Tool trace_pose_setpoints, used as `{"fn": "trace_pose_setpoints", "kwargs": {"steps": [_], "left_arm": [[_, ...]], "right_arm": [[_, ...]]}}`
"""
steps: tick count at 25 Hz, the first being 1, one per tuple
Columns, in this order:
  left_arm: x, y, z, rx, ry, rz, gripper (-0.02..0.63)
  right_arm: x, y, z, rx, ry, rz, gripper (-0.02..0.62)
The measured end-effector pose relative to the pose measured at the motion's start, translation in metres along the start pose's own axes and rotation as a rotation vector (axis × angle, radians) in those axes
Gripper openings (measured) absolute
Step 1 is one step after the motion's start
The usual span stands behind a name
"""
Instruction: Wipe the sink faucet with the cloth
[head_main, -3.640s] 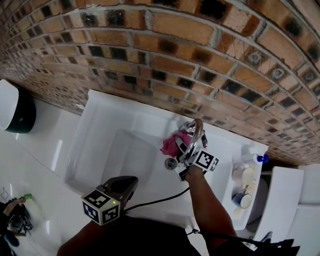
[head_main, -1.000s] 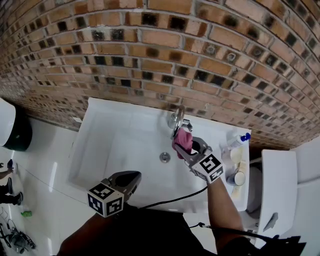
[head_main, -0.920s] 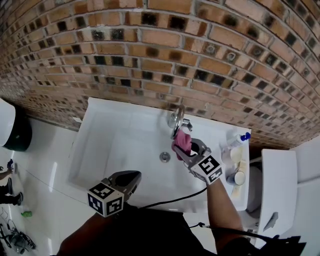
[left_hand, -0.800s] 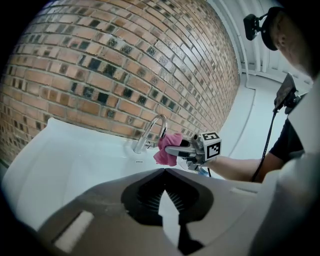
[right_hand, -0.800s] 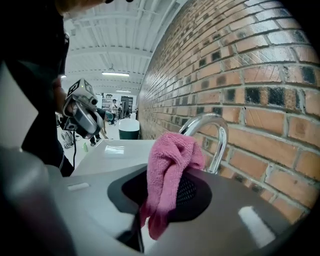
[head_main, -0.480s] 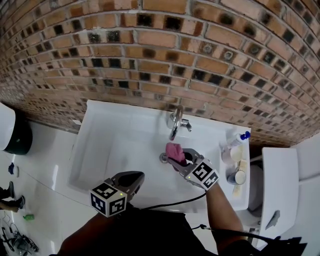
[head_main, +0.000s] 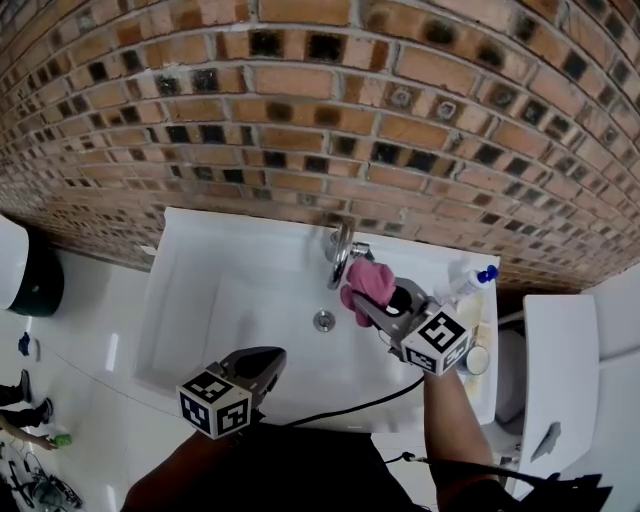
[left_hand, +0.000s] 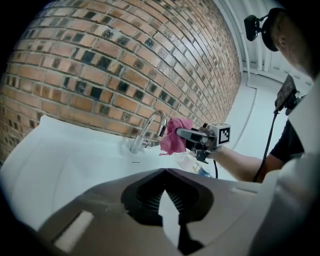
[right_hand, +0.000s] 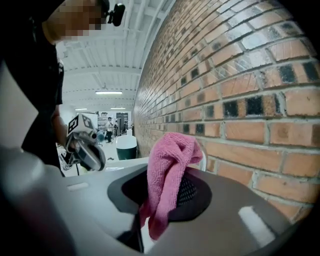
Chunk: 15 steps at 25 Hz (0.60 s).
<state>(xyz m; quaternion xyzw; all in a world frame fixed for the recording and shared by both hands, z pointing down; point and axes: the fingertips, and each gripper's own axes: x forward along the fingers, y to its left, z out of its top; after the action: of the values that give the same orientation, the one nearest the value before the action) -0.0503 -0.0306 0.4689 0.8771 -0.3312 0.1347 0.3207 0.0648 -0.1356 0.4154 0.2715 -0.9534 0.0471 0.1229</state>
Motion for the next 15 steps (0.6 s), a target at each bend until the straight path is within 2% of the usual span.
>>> {"fn": "trace_pose_setpoints", "kwargs": {"steps": [4,8,12,15], "left_arm": [[0.004,0.004,0.004,-0.011,-0.009,0.019,0.005],[0.010,0.008,0.006,-0.034,-0.014,0.039,0.005],[0.016,0.014,0.008,-0.060,-0.022,0.065,0.005],[0.020,0.019,0.008,-0.076,-0.022,0.086,0.005]], "right_arm": [[-0.001,-0.046,0.032,0.006,-0.063,-0.099,0.089],[0.007,-0.093,0.041,-0.019,-0.054,-0.187,0.088],[0.021,-0.130,0.031,-0.021,-0.025,-0.193,0.087],[0.039,-0.144,0.013,0.007,-0.015,-0.150,0.087]]}}
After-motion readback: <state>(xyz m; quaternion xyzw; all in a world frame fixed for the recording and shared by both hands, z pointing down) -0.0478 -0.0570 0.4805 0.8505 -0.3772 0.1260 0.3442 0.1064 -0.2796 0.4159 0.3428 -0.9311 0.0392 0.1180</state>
